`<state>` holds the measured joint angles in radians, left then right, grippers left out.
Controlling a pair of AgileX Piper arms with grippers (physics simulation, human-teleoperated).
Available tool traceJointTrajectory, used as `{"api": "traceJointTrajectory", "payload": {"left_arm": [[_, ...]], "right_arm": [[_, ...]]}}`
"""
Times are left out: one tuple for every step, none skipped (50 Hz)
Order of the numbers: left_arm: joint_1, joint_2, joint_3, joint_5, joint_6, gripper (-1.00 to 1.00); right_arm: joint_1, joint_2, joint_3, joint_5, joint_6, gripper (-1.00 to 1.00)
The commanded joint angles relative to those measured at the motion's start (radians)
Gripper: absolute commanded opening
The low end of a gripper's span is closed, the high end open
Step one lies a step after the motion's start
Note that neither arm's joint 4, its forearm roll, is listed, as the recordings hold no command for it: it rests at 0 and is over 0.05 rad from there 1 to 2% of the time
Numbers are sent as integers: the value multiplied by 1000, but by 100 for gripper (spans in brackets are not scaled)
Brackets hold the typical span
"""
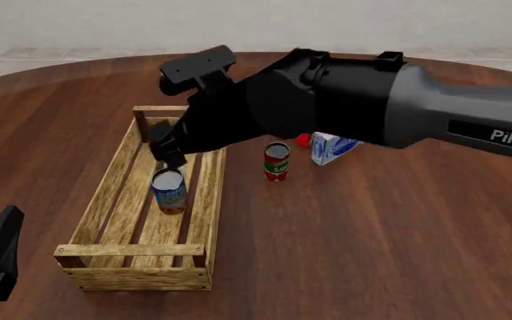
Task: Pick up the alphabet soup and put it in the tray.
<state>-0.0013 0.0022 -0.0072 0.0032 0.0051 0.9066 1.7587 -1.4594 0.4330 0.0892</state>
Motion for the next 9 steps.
{"api": "traceJointTrajectory", "payload": {"left_arm": [[0, 0, 0, 0, 0, 100], [0, 0, 0, 0, 0, 100], [0, 0, 0, 0, 0, 100], [0, 0, 0, 0, 0, 100], [0, 0, 0, 0, 0, 100], [0, 0, 0, 0, 0, 100], [0, 0, 0, 0, 0, 100], [0, 0, 0, 0, 0, 100], [0, 0, 0, 0, 0, 100]], "right_arm": [[-24, -161, 152, -48, 3, 100], [-28, -171, 167, -53, -2, 100], [-33, -187, 182, -62, 0, 100], [-33, -199, 192, -69, 0, 100], [-36, -219, 211, -81, 5, 100], [-35, -232, 225, -85, 4, 100], [-41, -250, 241, -94, 3, 100], [-46, -272, 257, -108, -2, 100], [-55, -292, 274, -120, 3, 100]]}}
